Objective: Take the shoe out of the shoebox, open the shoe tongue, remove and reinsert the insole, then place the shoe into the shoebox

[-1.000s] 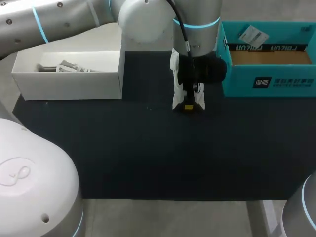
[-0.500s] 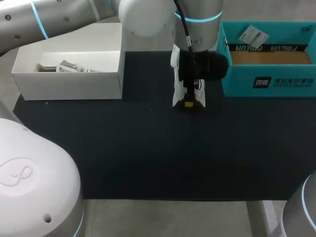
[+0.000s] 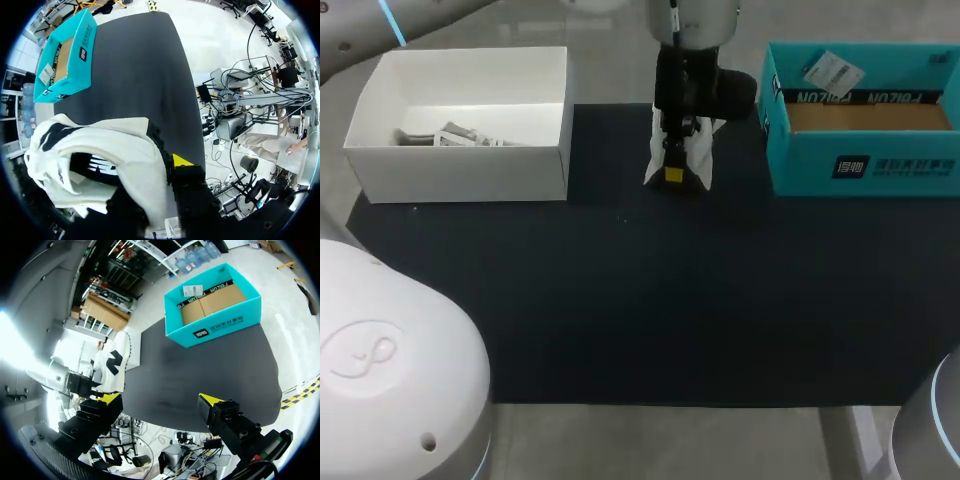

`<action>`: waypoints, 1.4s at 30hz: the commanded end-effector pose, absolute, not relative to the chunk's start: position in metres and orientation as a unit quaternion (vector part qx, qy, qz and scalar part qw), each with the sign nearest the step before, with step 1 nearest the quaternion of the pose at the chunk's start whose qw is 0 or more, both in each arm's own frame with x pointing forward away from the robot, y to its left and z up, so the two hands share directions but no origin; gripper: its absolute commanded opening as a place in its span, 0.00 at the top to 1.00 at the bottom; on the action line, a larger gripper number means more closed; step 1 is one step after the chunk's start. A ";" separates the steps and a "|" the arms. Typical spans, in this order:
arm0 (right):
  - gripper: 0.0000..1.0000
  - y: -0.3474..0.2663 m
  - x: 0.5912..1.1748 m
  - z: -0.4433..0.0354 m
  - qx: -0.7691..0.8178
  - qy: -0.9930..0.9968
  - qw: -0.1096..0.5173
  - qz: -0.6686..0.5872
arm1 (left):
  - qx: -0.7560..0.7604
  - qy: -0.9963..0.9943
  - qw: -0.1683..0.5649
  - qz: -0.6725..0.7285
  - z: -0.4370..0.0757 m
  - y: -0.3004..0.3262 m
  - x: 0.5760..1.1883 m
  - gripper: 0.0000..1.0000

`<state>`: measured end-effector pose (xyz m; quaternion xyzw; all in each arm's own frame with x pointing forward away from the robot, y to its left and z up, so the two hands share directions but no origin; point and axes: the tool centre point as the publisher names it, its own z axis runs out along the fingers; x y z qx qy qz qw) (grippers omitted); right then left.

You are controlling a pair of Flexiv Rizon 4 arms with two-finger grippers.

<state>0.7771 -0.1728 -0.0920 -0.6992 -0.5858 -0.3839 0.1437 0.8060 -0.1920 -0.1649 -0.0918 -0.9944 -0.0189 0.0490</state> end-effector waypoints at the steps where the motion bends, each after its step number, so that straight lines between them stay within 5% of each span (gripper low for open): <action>1: 0.00 -0.172 0.777 -0.092 -0.700 -0.585 0.143 -0.383 | -0.094 -0.995 0.045 -0.009 -0.155 -0.154 0.821 1.00; 22: 0.00 -0.172 0.777 -0.092 -0.700 -0.585 0.143 -0.383 | -0.101 -0.993 0.057 -0.010 -0.136 0.016 0.922 1.00; 42: 0.00 -0.172 0.777 -0.092 -0.700 -0.585 0.143 -0.383 | -0.078 -0.995 0.066 -0.016 -0.130 0.051 0.963 1.00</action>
